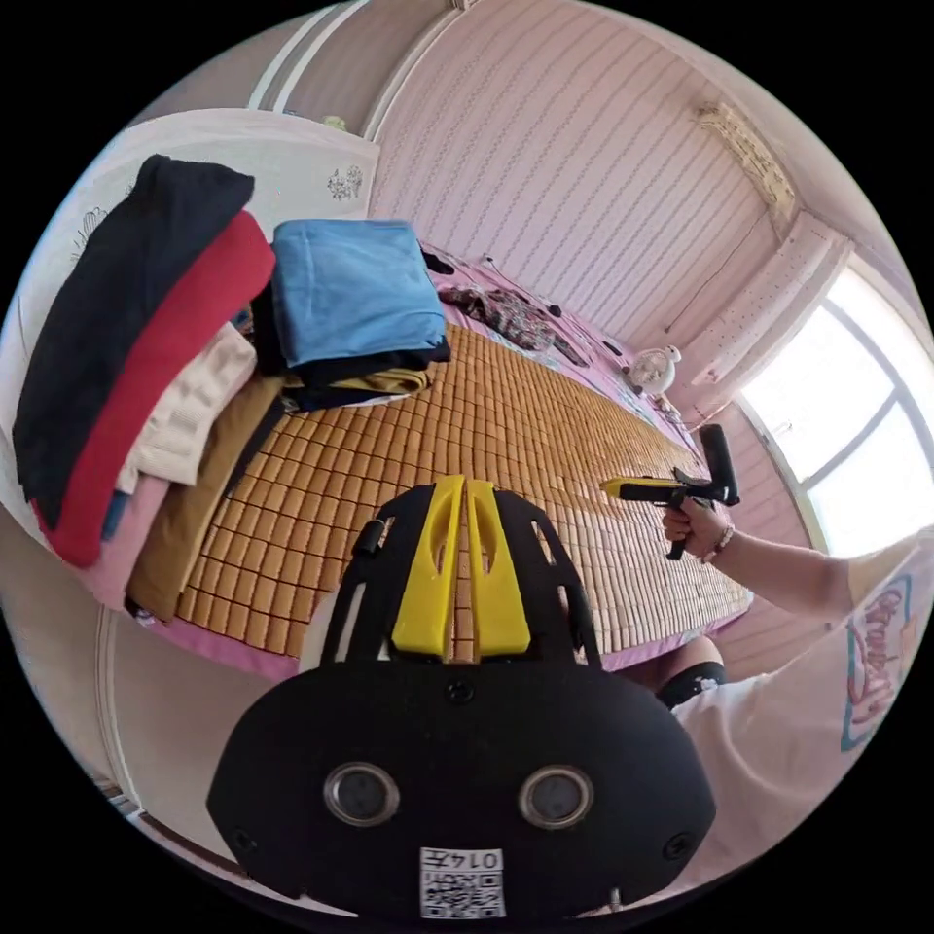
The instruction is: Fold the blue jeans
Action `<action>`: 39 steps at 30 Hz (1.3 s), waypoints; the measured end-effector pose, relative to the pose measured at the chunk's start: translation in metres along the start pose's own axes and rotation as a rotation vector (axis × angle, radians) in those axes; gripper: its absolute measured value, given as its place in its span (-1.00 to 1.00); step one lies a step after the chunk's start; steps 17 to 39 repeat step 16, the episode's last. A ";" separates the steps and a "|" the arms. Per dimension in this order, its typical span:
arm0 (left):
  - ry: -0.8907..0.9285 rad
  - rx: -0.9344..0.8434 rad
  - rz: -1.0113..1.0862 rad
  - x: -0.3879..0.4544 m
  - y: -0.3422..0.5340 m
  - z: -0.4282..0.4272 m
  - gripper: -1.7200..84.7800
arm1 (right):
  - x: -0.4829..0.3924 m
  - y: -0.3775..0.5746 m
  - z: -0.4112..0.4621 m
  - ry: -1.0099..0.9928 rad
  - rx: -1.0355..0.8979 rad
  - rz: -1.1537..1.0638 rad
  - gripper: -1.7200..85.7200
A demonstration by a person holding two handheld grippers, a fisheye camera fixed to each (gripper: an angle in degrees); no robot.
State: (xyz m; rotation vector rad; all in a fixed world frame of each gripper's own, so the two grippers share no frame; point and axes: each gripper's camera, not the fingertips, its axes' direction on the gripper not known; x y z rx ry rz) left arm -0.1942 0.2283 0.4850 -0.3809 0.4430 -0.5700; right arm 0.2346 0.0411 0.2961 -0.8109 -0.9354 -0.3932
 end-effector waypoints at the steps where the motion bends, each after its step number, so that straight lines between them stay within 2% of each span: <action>1: 0.088 -0.005 0.026 0.013 0.020 0.014 -0.97 | 0.022 0.046 -0.002 0.041 -0.034 0.079 -0.82; 5: 0.265 -0.090 0.150 0.080 0.056 0.078 -0.98 | 0.082 0.168 -0.039 0.179 -0.041 0.407 -0.83; 9: 0.420 -0.205 0.302 0.155 0.058 0.147 -0.98 | 0.134 0.259 -0.109 0.314 0.122 0.686 -0.83; 11: 0.527 -0.289 0.425 0.213 0.052 0.196 -0.96 | 0.150 0.280 -0.137 0.380 0.207 0.738 -0.82; 13: 0.569 -0.344 0.523 0.259 0.046 0.233 -0.91 | 0.171 0.295 -0.170 0.468 0.321 0.763 -0.81; 16: 0.577 -0.396 0.666 0.336 0.033 0.294 -0.85 | 0.208 0.291 -0.201 0.543 0.383 0.763 -0.78; 39: 0.577 -0.396 0.666 0.336 0.033 0.294 -0.85 | 0.208 0.291 -0.201 0.543 0.383 0.763 -0.78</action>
